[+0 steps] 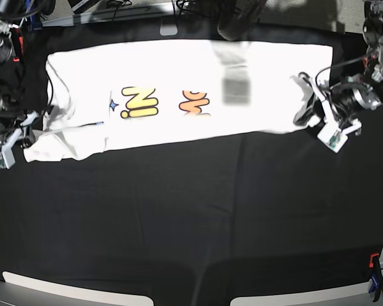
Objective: Layout the t-shirt on the table in an organized manner, then fold the t-shirt properly
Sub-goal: 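Fold the shirt's side edges inward toward the middle with both grippers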
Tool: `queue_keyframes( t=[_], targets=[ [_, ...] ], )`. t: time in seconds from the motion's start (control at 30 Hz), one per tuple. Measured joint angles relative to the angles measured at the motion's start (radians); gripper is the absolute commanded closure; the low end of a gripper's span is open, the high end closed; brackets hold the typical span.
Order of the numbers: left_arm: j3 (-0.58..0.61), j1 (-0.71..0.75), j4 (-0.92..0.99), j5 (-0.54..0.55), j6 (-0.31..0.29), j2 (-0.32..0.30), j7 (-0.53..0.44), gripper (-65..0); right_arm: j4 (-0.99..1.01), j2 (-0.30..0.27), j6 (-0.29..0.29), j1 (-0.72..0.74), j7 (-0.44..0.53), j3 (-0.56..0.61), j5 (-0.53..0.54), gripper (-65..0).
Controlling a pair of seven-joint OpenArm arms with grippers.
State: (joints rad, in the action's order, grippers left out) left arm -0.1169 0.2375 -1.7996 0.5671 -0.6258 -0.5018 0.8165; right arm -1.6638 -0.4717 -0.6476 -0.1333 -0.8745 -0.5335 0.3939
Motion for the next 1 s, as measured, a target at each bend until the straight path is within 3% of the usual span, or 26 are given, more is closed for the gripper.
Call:
queue_keyframes(
  t=[0.2,0.33,0.37,0.4,0.43,0.5,0.57,0.6,0.73,0.87,1.0],
  targets=[
    [0.0,0.037,0.0,-0.018,-0.001,0.0,0.0,0.0,0.0,0.053,-0.018,-0.002,-0.018,-0.005,-0.004,0.0],
    [0.0,0.037,0.0,-0.018,-0.001,0.0,0.0,0.0,0.0,0.061,-0.019,0.0,-0.085,-0.005,-0.005,0.0],
    [0.0,0.037,0.0,-0.018,-0.002,0.0,0.0,0.0,0.0,0.061,-0.019,0.0,-0.106,-0.005,-0.004,-2.3],
    [0.0,0.037,0.0,-0.018,-0.001,0.0,0.0,0.0,0.0,0.061,-0.019,0.0,-0.129,-0.005,-0.004,-9.5],
    [0.0,0.037,0.0,-0.018,-0.002,0.0,0.009,-5.3,0.0,0.061,-0.019,0.0,-0.15,-0.005,-0.003,-16.8],
    [0.0,0.037,0.0,-0.005,0.001,0.0,0.048,-22.2,0.0,0.061,-0.019,0.0,-0.197,-0.005,-0.001,-27.4],
    [0.0,0.037,0.0,0.039,0.001,0.0,0.13,-34.0,0.0,0.061,-0.019,0.0,-0.225,-0.005,-0.002,-29.1],
    [0.0,0.037,0.0,0.071,0.001,0.0,0.166,-36.7,0.0,0.061,-0.019,0.0,-0.227,-0.005,-0.002,-29.1],
    [0.0,0.037,0.0,0.169,0.001,0.0,0.311,-37.4,-0.013,0.061,-0.019,0.0,-0.215,-0.005,0.008,-29.1],
    [0.0,0.037,-0.015,0.208,0.001,0.0,0.326,-37.4,-0.093,0.062,-0.023,-0.001,-0.194,-0.027,0.03,-29.1],
    [-0.001,0.037,-0.077,0.208,0.001,-0.003,0.33,-37.4,-0.21,0.062,-0.026,0.001,-0.178,-0.13,0.031,-29.1]
  ],
)
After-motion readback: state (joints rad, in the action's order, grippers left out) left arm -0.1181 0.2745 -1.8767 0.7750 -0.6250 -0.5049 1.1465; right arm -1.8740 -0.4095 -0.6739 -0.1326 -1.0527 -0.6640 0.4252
